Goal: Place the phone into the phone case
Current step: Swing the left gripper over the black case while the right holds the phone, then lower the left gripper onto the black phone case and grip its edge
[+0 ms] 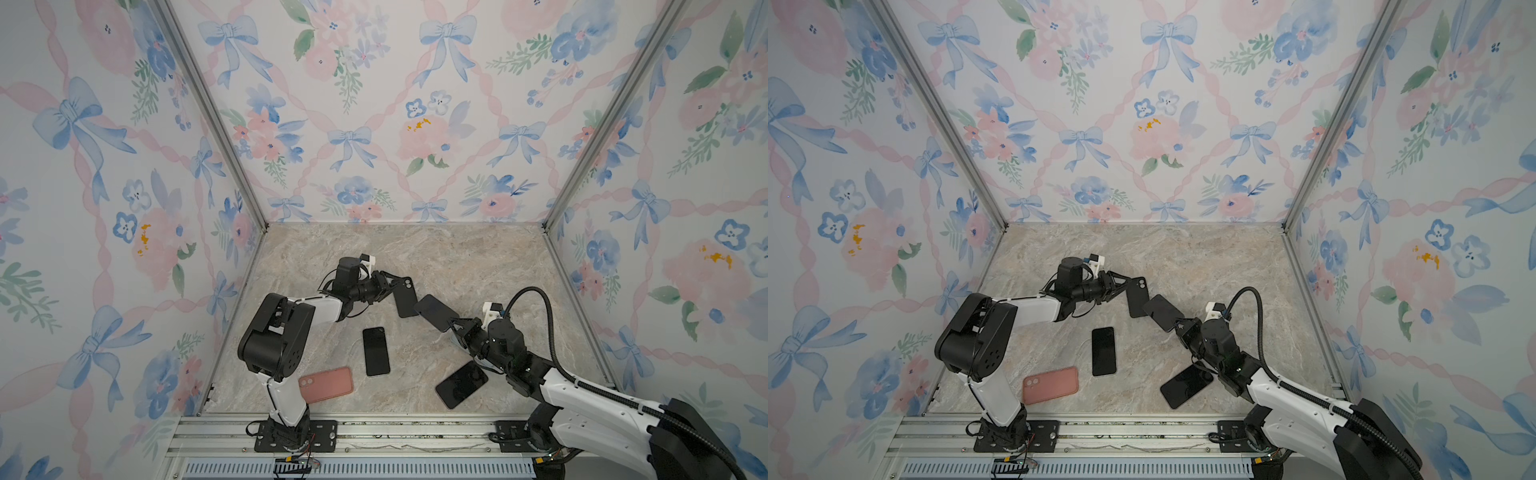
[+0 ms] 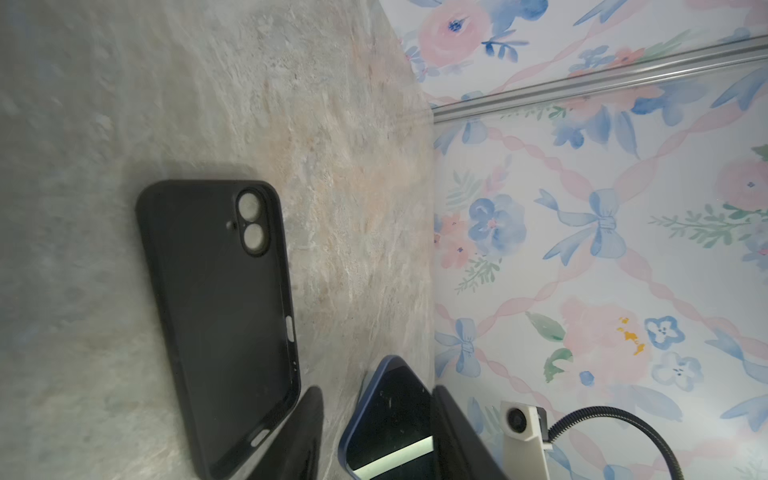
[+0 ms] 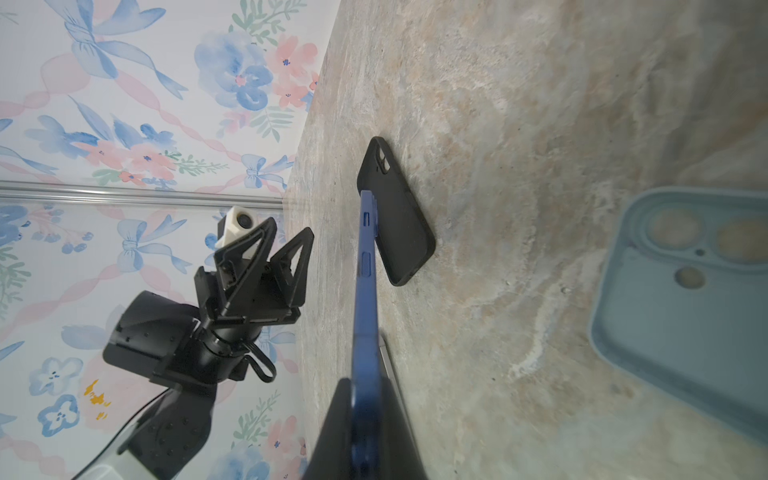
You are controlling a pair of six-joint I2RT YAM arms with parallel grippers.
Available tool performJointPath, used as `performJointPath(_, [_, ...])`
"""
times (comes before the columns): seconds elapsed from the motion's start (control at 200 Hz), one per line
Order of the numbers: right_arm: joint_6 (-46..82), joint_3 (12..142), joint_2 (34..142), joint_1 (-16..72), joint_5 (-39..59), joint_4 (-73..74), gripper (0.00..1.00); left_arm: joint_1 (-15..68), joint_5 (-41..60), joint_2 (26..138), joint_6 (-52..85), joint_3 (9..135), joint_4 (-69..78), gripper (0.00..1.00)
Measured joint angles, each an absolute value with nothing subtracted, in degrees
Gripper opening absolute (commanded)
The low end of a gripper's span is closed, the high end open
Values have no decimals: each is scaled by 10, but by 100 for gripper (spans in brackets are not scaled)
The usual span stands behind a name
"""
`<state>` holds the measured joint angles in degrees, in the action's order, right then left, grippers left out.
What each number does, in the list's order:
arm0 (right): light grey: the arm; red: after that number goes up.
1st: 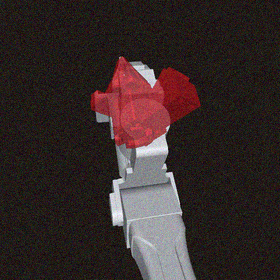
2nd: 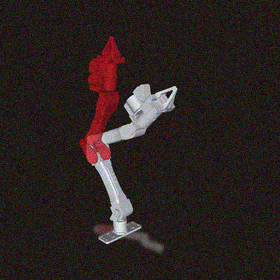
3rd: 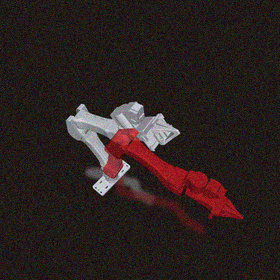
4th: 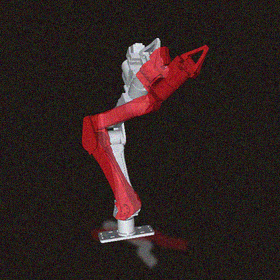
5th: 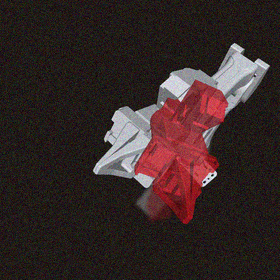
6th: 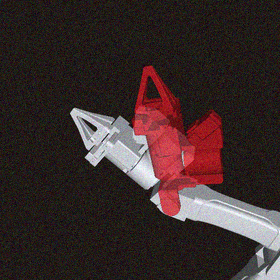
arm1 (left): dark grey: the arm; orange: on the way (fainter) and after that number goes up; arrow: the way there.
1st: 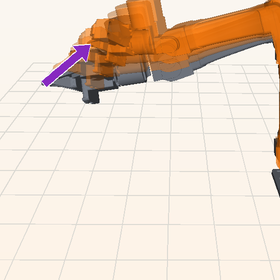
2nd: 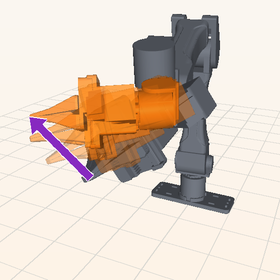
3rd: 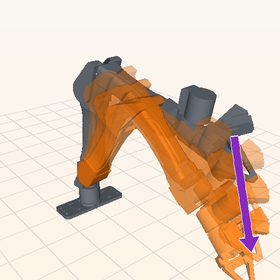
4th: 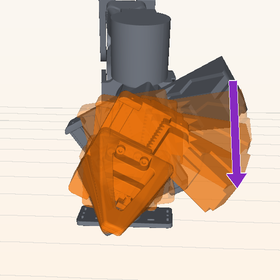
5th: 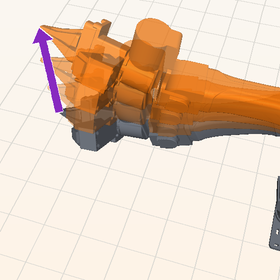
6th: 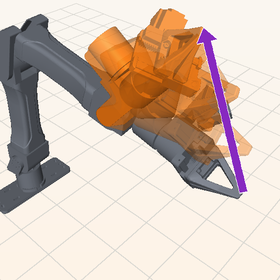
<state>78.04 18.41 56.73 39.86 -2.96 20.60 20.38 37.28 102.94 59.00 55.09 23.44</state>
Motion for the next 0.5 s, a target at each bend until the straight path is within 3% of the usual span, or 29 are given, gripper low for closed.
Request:
performJointPath(0.24, [726, 217, 568, 364, 16, 177, 0, 230, 213, 1127, 341, 848, -118, 49])
performJointPath(0.5, [686, 222, 582, 353, 53, 163, 0, 256, 80, 1223, 200, 985, -318, 54])
